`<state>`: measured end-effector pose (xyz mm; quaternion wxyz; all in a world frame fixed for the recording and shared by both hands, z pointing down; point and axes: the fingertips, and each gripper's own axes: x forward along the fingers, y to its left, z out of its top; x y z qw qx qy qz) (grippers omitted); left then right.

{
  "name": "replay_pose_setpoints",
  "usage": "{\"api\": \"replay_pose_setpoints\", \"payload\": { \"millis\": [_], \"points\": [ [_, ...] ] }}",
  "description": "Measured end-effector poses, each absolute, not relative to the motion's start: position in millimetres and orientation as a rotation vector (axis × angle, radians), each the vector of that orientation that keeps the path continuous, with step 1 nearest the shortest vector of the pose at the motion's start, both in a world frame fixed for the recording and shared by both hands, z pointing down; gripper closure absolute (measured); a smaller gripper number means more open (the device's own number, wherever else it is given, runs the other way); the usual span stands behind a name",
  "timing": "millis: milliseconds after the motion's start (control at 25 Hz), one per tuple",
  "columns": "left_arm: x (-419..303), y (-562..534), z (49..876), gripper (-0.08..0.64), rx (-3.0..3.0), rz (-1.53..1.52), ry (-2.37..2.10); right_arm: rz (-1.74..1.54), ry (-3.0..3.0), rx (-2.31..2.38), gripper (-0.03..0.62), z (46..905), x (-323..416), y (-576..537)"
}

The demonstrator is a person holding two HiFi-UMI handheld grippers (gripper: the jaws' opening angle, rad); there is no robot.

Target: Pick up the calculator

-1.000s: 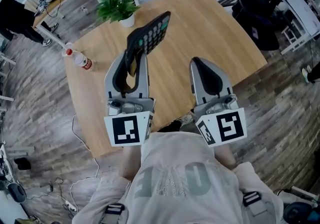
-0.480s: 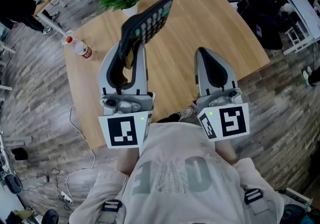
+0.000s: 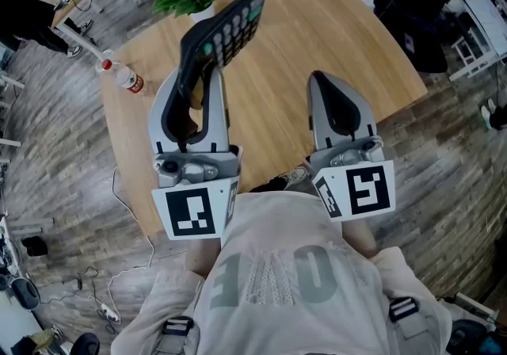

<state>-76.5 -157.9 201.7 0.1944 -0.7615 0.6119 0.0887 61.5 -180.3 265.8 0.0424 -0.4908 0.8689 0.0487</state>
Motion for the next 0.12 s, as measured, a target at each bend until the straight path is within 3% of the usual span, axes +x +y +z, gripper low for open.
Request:
{"api": "replay_pose_setpoints", "payload": {
  "millis": [120],
  "points": [
    [-74.9, -154.9, 196.9, 0.443, -2.113, 0.258, 1.712, 0.157, 2.651, -1.514, 0.574, 265.8, 67.3, -181.1]
  ]
}}
